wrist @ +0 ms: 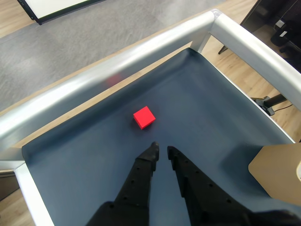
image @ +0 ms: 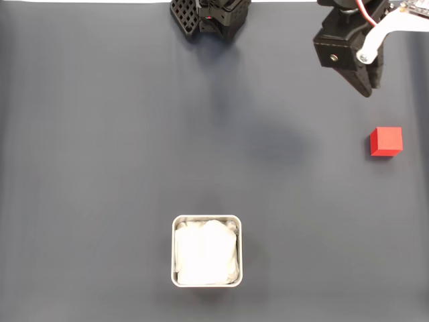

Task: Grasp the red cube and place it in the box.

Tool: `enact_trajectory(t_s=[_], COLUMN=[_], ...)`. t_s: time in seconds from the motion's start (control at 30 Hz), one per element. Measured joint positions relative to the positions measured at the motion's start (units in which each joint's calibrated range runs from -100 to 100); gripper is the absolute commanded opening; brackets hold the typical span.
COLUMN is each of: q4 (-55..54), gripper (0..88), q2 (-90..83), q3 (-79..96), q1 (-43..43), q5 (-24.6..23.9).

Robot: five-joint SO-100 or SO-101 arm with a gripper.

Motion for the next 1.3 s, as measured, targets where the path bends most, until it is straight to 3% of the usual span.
enact_trajectory(t_s=[0.63, 1.3], q4=[-4.9, -13.1], gripper=[29.3, 36.8], q2=[9.1, 19.5], q3=[-1.5, -1.5], q1=[0.1, 0.4], q5=[0.3, 2.3])
